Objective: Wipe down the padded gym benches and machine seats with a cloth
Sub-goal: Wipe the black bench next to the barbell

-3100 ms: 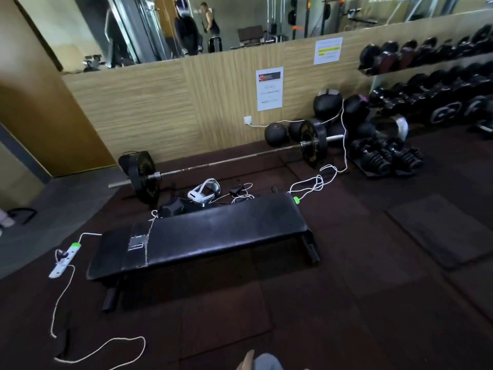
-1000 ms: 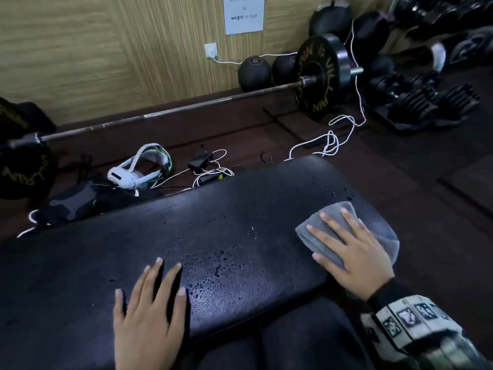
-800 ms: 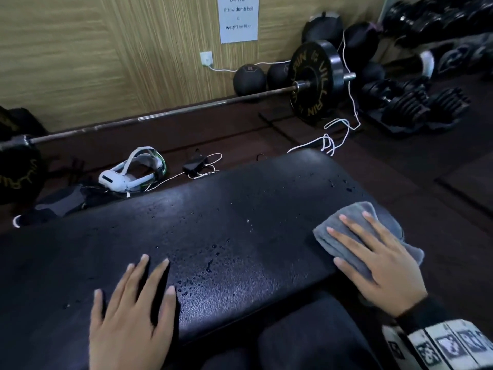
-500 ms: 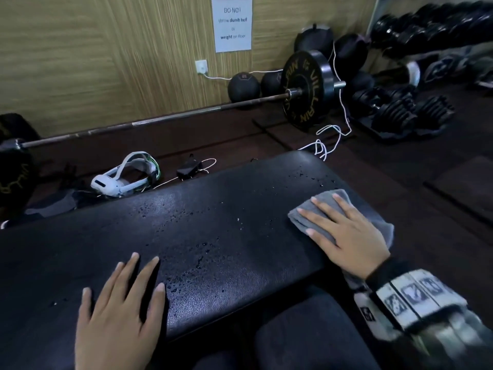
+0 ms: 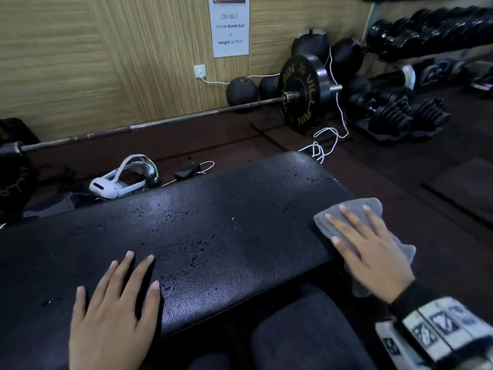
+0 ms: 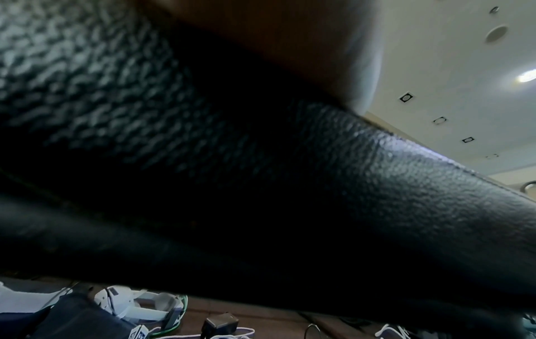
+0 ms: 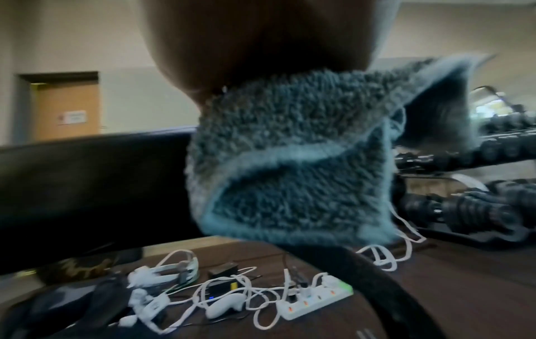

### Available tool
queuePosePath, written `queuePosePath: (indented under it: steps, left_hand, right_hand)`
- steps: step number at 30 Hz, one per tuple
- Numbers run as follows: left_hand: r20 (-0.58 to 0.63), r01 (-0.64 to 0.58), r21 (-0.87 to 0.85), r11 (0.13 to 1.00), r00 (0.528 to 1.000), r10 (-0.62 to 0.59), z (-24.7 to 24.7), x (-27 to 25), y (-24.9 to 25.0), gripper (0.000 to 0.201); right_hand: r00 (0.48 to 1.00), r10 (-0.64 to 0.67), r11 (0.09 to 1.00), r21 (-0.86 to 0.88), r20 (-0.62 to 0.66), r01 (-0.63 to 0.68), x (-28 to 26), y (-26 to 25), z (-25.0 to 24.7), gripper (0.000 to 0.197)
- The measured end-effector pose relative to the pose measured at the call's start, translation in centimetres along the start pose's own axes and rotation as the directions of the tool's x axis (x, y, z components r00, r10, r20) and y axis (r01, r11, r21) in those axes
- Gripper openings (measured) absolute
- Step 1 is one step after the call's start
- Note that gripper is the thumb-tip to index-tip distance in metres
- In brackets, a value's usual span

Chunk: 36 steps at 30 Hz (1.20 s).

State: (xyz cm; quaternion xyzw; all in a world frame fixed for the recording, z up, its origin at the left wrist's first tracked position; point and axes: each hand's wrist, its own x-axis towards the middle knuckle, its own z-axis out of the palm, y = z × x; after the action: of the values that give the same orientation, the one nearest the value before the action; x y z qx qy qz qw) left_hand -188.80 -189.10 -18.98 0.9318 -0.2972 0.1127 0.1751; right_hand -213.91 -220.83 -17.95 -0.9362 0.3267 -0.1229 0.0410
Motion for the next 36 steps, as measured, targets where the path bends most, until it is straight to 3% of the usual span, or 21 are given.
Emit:
queuePosePath:
  steps: [3,5,8,11,13,15,17,22,26,30,34,36]
  left_hand:
    - [0.005,-0.010,0.003,1.000,1.000,0.010,0.1,0.0,-0.1,0.053]
    - [0.021,-0.015,0.011,1.000,1.000,0.015,0.2,0.0,-0.3,0.054]
    - [0.038,-0.015,0.010,1.000,0.999,0.015,0.2,0.1,-0.4,0.054]
    - [0.040,-0.013,-0.003,1.000,0.999,0.013,0.1,0.1,-0.4,0.055]
    - [0.033,-0.009,-0.006,1.000,0.999,0.009,0.1,0.0,-0.2,0.055]
    - [0.023,-0.003,-0.007,1.000,1.000,0.004,0.1,0.0,-0.1,0.055]
    - [0.014,-0.005,-0.001,1.000,1.000,0.005,0.1,0.0,0.0,0.055]
    - [0.021,-0.008,0.008,1.000,1.000,0.008,0.1,0.1,0.0,0.056]
    - [0.035,-0.024,0.021,1.000,0.999,0.023,0.0,0.1,0.0,0.056]
    - [0.035,-0.036,0.021,0.999,0.999,0.036,0.0,0.0,-0.3,0.056]
    - [0.023,-0.041,0.016,0.999,0.999,0.041,0.0,-0.1,-0.3,0.056]
    - [0.017,-0.043,0.014,0.999,0.999,0.042,0.1,-0.1,-0.3,0.057]
  right_hand:
    - [0.997,-0.059,0.998,-0.008,-0.057,0.059,-0.3,-4.0,0.1,0.054]
    - [0.998,-0.066,0.998,0.015,0.009,0.066,1.4,-5.0,-0.1,0.053]
    - [0.991,-0.107,0.993,-0.050,0.076,0.111,5.0,-3.4,-0.2,0.051]
    - [0.993,-0.117,0.989,-0.093,0.029,0.119,6.9,-1.3,-1.2,0.047]
    - [0.998,-0.014,1.000,-0.008,0.055,0.014,6.4,0.8,-1.5,0.044]
    - [1.000,0.005,0.999,0.052,-0.031,-0.004,4.4,1.4,-1.7,0.044]
    - [0.997,-0.013,1.000,0.020,-0.073,0.015,2.2,1.6,-0.8,0.049]
    - [0.997,-0.074,0.997,-0.024,0.004,0.074,-0.4,-2.4,1.0,0.051]
    - [0.995,-0.098,0.995,0.008,-0.008,0.098,2.5,-4.8,1.1,0.051]
    - [0.986,-0.165,0.986,-0.002,-0.036,0.165,6.6,-3.1,0.7,0.048]
    - [0.998,0.046,0.995,0.096,-0.043,-0.041,6.8,0.0,0.1,0.040]
    - [0.995,0.090,0.992,0.088,-0.037,-0.087,5.2,0.8,0.3,0.043]
